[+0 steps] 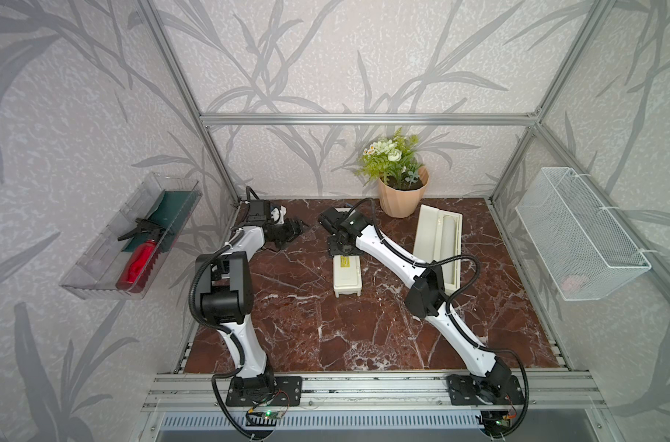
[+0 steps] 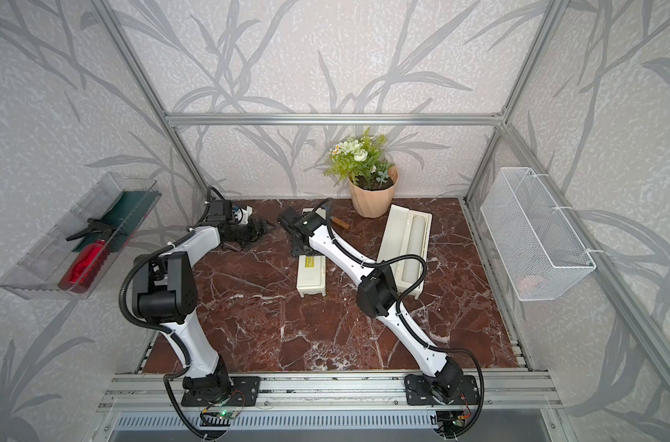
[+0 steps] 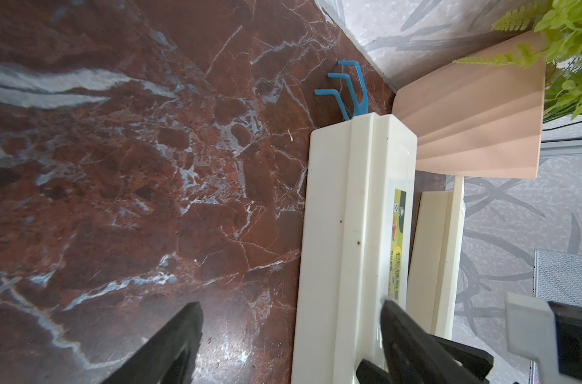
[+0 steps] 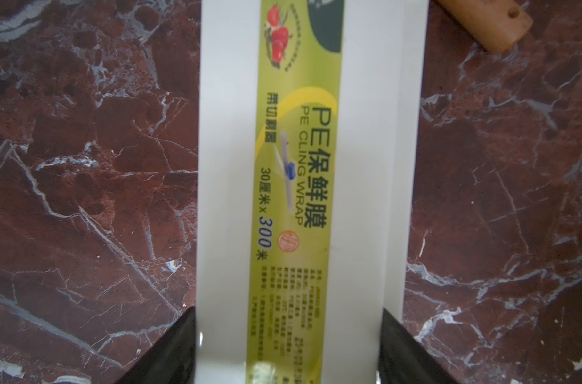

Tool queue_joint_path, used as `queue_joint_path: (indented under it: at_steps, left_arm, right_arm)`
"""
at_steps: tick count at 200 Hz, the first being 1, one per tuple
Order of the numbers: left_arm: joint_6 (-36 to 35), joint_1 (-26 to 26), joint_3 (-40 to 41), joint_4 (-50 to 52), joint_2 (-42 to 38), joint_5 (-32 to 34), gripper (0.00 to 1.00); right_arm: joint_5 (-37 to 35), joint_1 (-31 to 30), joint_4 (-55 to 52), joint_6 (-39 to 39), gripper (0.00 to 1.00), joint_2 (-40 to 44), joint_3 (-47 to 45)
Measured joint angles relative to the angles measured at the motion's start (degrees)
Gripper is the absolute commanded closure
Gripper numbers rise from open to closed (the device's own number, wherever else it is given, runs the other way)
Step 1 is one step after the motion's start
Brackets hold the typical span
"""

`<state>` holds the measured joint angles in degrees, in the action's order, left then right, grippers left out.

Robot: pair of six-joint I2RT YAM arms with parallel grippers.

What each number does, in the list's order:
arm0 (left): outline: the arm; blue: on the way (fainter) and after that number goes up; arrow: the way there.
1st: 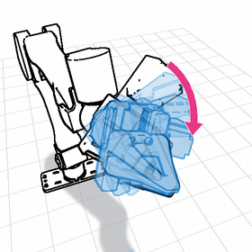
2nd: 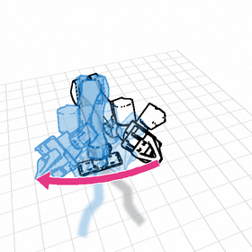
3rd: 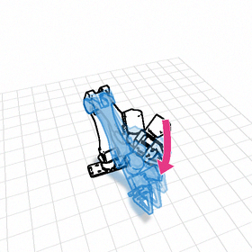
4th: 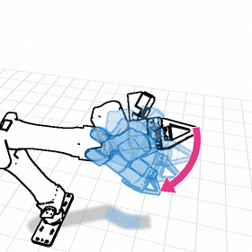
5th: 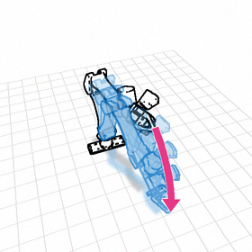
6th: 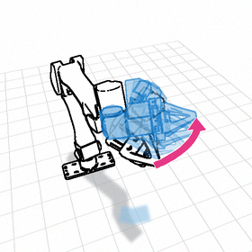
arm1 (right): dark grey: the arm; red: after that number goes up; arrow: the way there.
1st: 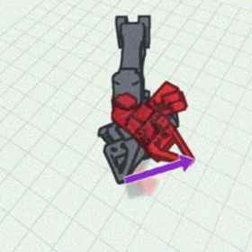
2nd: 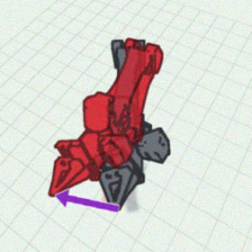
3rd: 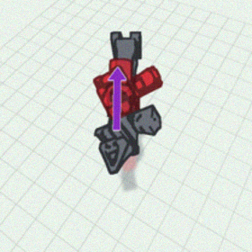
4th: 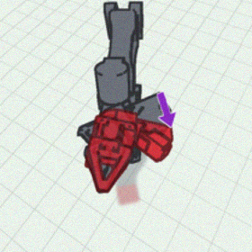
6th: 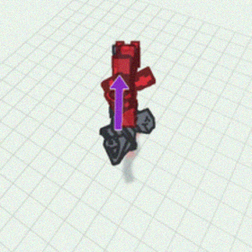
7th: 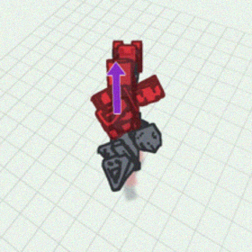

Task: Put plastic wrap rolls into dispensers
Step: Open the lid of the plastic wrap cutting box.

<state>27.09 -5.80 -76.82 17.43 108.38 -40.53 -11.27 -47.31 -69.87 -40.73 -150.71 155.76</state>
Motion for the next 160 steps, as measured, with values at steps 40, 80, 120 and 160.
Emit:
queue_joint_path:
  at_steps: [40, 80, 120, 160]
  left_arm:
    - [0.3, 0.1, 1.0, -0.1, 0.0, -1.9, 0.57]
    - [1.7, 1.5, 1.1, -2.7, 0.2, -5.2, 0.97]
    - [1.9, 7.1, -3.1, -2.6, 3.8, -6.6, 1.0]
    - [1.4, 11.0, -8.6, -1.2, 8.1, -6.3, 1.0]
  right_arm:
    - [3.0, 0.5, 1.7, 0.3, 0.42, 1.7, -2.8]
    - [7.3, 1.7, 7.8, 1.4, 0.43, 7.2, -12.5]
    - [10.8, 2.7, 13.6, 3.0, 0.43, 12.0, -21.2]
    - [13.8, 4.0, 19.1, 4.2, 0.43, 17.1, -30.2]
